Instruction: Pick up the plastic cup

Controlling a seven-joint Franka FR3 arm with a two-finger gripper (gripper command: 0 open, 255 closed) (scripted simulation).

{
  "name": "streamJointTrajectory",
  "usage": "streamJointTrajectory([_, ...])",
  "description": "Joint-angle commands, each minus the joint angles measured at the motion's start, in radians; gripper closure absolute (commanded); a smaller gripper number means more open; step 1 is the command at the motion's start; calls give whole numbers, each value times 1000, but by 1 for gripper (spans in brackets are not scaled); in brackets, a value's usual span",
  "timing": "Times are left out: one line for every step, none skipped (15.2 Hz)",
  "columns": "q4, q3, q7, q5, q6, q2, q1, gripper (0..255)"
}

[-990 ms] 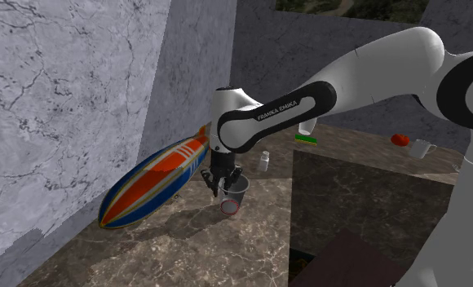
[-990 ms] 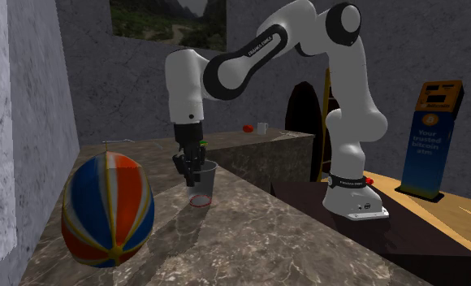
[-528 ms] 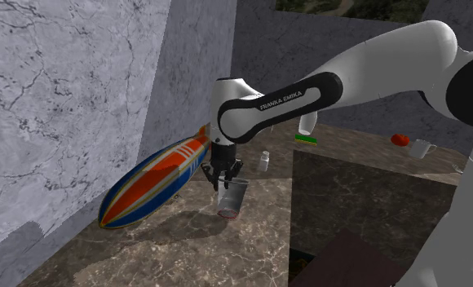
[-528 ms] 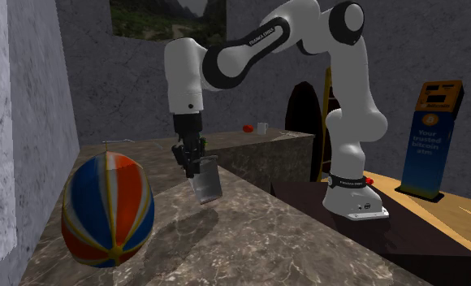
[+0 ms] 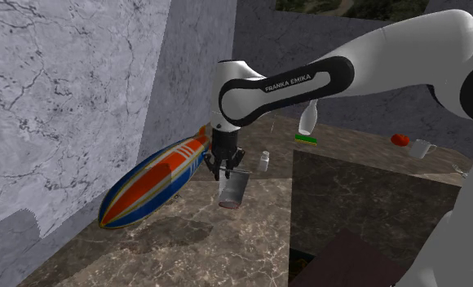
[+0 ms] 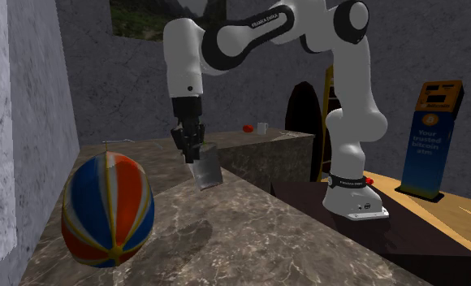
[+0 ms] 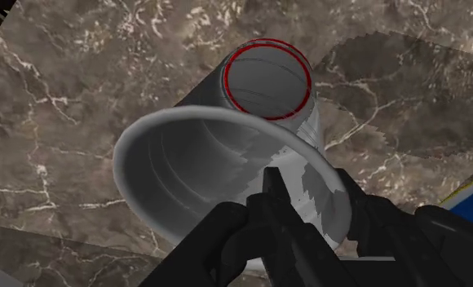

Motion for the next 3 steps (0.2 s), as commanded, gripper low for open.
streamJointTrajectory([18,0,-2,2,-26,-8,-1,255])
streamJointTrajectory([19,0,-2,3,-28,-9,-1,255])
streamJointTrajectory([19,0,-2,3,-28,-9,-1,255])
